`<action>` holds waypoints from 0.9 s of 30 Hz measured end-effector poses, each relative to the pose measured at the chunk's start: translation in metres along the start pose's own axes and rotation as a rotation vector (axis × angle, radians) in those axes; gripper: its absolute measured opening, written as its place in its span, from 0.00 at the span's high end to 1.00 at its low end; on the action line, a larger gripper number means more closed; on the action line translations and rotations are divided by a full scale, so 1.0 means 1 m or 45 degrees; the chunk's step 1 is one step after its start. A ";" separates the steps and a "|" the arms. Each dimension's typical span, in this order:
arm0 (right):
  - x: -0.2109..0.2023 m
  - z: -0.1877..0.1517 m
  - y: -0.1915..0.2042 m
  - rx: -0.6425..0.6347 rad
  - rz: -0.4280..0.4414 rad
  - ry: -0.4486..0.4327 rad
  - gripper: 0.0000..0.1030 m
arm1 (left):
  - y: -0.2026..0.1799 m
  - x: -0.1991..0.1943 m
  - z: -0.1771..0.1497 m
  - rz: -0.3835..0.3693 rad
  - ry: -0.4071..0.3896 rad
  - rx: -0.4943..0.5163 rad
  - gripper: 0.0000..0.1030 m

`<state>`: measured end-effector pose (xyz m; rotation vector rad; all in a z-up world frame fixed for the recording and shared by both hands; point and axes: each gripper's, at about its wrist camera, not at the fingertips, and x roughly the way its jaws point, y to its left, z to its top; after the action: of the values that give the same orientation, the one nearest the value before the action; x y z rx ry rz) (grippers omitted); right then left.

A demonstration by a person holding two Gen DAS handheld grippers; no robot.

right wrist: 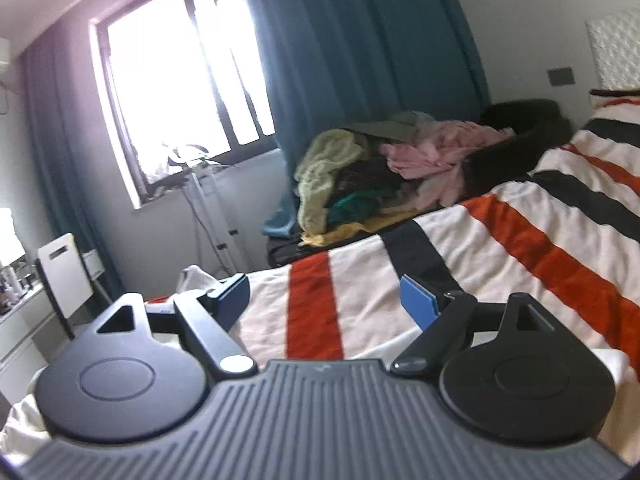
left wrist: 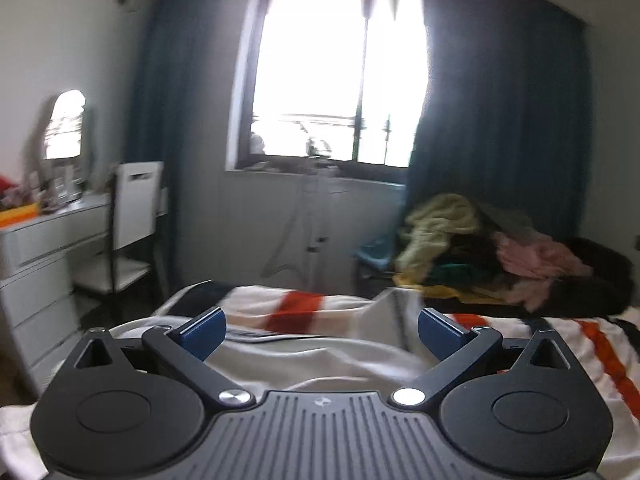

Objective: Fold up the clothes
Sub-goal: 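Lay the sweatpants down on the bed and open both tools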

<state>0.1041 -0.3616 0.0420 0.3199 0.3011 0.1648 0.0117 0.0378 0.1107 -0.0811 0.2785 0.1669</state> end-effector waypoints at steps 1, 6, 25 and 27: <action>0.000 -0.002 0.002 -0.005 0.005 0.004 0.19 | -0.010 0.005 -0.002 -0.034 0.007 0.012 0.00; 0.004 -0.016 0.010 -0.016 0.054 0.028 0.18 | -0.045 0.032 -0.034 -0.092 -0.003 0.036 0.00; 0.037 -0.061 0.063 -0.241 0.090 0.104 0.19 | -0.021 0.060 -0.108 -0.172 0.167 0.039 0.00; 0.037 -0.062 0.065 -0.264 0.080 0.105 0.19 | -0.020 0.056 -0.107 -0.162 0.164 0.035 0.00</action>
<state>0.1123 -0.2751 -0.0024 0.1170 0.3527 0.2697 0.0399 0.0153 -0.0066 -0.0819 0.4026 0.0314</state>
